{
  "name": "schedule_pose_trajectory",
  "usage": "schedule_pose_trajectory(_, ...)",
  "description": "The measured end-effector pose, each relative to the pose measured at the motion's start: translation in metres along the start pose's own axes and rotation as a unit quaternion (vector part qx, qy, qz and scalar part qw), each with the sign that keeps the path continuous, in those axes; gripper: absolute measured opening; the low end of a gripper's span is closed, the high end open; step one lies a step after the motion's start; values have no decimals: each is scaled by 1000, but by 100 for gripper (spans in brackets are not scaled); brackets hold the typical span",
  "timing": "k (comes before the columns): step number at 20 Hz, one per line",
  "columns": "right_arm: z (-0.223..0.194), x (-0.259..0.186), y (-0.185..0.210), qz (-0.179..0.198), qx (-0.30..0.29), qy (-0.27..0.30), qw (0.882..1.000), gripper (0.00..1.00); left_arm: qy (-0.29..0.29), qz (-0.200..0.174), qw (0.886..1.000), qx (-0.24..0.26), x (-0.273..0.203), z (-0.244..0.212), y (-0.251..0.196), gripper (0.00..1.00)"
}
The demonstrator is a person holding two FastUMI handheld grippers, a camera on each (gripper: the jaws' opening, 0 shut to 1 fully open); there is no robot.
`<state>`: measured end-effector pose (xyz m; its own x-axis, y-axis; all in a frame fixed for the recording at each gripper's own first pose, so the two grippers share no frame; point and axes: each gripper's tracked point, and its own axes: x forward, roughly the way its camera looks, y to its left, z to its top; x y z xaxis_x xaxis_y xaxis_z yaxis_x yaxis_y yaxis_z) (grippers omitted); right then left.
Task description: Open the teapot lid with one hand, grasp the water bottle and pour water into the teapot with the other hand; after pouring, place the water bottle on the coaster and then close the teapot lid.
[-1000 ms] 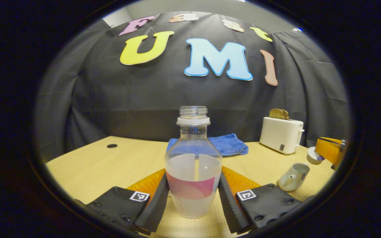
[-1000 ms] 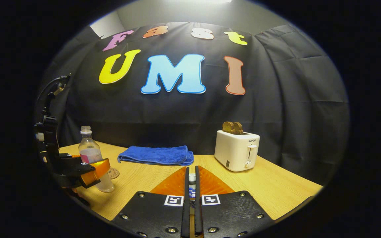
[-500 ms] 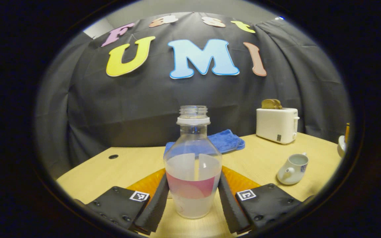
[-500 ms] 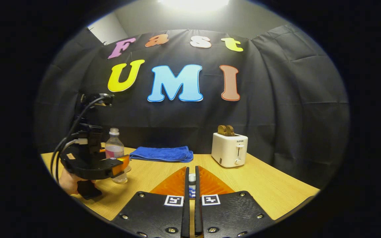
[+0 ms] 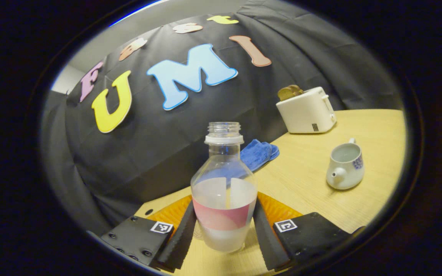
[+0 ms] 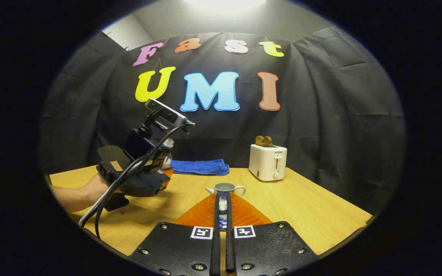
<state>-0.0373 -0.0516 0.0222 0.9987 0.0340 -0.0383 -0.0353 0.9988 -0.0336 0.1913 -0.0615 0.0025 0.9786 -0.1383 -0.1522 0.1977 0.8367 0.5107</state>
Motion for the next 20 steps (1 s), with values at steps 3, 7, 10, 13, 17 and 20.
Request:
schedule_pose_trajectory(3, -11, -5, 1, 5, 5, 17, 1000, 6, -2, -3, 999, 53, 2, 5, -14, 87)
schedule_pose_trajectory(7, -13, -10, -1, 3, 5, 14, 1000, 6, 2, -6, 993, 114, 6, 8, -28, 87)
schedule_pose_trajectory(10, -18, -14, -2, 2, 1, 14, 1000, 6, 6, -6, 987, 163, 9, 9, -33, 87)
schedule_pose_trajectory(13, -19, -19, -5, -2, 3, 11, 1000, 6, 10, -10, 978, 207, 13, 9, -41, 87)
schedule_pose_trajectory(17, -24, -19, -12, -10, 2, 15, 1000, 6, -2, 2, 958, 286, 9, 17, -43, 87)
schedule_pose_trajectory(20, -21, -22, -13, -13, 6, 9, 1000, 6, -7, -9, 946, 325, 10, 24, -56, 87)
